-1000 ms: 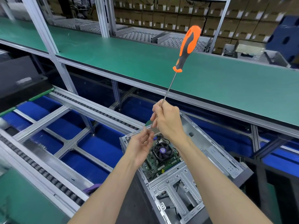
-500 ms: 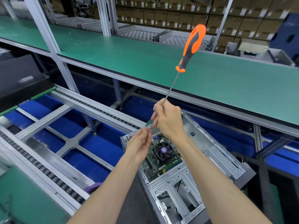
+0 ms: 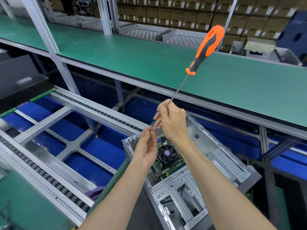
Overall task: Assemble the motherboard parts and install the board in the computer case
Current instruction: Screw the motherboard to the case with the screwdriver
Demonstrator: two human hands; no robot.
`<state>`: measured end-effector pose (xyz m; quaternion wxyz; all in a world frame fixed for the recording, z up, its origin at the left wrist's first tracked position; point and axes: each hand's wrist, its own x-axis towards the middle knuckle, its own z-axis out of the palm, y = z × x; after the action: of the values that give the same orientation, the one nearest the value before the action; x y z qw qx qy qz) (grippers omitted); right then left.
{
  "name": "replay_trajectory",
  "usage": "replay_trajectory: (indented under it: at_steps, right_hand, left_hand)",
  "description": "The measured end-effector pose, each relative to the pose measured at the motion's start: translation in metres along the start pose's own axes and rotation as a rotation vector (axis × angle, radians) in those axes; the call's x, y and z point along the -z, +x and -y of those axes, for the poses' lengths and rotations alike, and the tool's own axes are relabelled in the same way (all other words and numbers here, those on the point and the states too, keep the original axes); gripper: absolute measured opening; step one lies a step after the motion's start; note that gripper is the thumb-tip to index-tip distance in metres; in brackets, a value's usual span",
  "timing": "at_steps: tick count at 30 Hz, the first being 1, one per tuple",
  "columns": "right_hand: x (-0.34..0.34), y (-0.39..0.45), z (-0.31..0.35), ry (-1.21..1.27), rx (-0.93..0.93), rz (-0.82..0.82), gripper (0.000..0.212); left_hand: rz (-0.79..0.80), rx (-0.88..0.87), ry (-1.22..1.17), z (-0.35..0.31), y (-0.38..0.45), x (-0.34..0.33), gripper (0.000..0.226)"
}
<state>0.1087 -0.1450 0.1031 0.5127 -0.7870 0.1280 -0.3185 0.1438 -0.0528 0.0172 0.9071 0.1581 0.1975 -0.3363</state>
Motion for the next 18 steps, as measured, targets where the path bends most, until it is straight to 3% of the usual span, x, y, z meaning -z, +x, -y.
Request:
replay_trajectory:
  at_steps: [8,12,16,18]
  right_hand:
    - [0.001,0.0,-0.001,0.039,-0.007,-0.017,0.023]
    - [0.004,0.002,-0.002,0.029,-0.014,-0.019,0.023]
    - [0.008,0.005,-0.004,-0.034,-0.006,-0.018,0.024]
    - [0.01,0.006,-0.006,-0.067,-0.012,-0.009,0.025]
  left_hand:
    - [0.024,-0.021,-0.048,0.008,0.0,-0.003,0.03]
    - [0.049,-0.03,0.037,0.007,0.004,-0.002,0.025]
    - [0.059,-0.082,0.368,-0.004,-0.001,0.009,0.045]
    - [0.044,-0.239,0.65,-0.014,-0.003,0.012,0.035]
